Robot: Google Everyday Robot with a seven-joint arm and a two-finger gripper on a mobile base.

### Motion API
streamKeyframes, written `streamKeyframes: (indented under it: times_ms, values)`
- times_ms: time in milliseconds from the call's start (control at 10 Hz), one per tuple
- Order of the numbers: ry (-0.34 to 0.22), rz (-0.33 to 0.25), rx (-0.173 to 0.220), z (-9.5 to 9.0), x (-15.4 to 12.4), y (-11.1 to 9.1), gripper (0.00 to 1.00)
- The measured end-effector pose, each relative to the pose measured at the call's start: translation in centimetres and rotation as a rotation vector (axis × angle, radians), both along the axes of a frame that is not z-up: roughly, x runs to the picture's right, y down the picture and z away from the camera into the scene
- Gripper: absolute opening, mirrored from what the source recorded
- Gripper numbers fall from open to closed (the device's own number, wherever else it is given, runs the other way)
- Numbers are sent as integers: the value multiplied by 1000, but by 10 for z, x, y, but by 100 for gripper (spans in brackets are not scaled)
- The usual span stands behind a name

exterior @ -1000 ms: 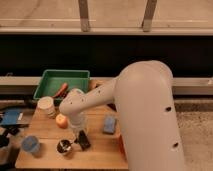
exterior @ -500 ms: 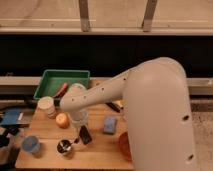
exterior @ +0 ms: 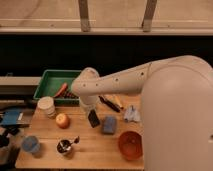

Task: Place eraser in tray

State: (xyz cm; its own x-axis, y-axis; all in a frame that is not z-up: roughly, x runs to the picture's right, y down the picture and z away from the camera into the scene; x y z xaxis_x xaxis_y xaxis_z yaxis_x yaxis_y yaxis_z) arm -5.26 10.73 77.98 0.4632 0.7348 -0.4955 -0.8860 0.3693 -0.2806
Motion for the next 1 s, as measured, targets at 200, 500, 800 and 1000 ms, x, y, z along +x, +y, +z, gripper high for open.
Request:
streamKeyframes:
  times_ms: [200,500,800,1000]
  values:
    - [-3,63,70,-1,20,-38,6]
    - [-51,144,192,-4,27,-103,6]
    - [-108,147,234,0,-8,-140,6]
    - [-114,142,231,-1,-16,-142,6]
